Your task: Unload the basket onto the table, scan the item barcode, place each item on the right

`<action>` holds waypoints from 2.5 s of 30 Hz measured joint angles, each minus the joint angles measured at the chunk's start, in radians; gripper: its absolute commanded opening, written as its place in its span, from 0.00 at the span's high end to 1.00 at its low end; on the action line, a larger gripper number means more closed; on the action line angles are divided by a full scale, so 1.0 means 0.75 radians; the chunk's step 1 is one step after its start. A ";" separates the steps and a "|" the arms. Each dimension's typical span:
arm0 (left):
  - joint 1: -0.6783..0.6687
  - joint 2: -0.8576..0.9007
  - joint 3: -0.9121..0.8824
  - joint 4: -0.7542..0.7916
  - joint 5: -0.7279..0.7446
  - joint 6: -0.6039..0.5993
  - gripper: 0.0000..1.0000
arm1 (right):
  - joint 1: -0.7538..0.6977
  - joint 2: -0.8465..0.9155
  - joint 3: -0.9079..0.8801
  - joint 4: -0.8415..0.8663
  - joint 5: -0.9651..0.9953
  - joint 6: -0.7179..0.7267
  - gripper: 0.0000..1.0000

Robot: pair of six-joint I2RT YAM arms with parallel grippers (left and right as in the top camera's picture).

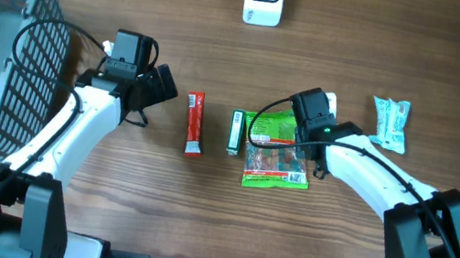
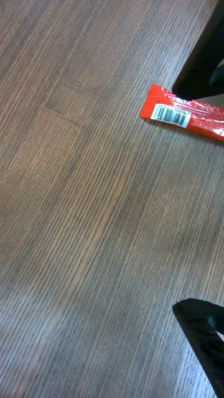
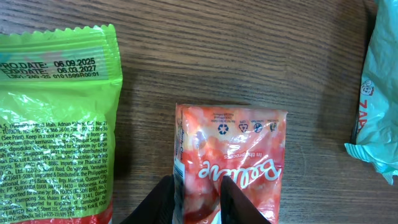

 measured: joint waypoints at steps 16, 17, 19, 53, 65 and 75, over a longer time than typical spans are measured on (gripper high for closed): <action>0.000 0.000 0.000 -0.001 0.001 0.000 0.00 | 0.000 0.014 0.000 -0.002 0.011 -0.001 0.78; 0.000 0.000 0.000 -0.001 0.001 0.000 0.00 | 0.000 0.014 0.000 -0.001 0.014 -0.001 0.81; 0.000 0.000 0.000 -0.001 0.001 0.000 0.00 | 0.000 0.014 0.000 0.001 0.016 -0.004 0.91; 0.001 0.000 0.000 -0.003 0.001 0.000 0.00 | -0.880 -0.174 0.085 -0.174 -1.674 -0.326 0.96; 0.000 0.000 0.000 -0.005 0.001 0.000 0.00 | -0.880 0.104 0.076 -0.024 -1.743 -0.343 0.95; 0.000 0.000 0.000 -0.005 0.001 0.000 0.00 | -0.880 0.104 0.076 -0.023 -1.646 -0.338 0.96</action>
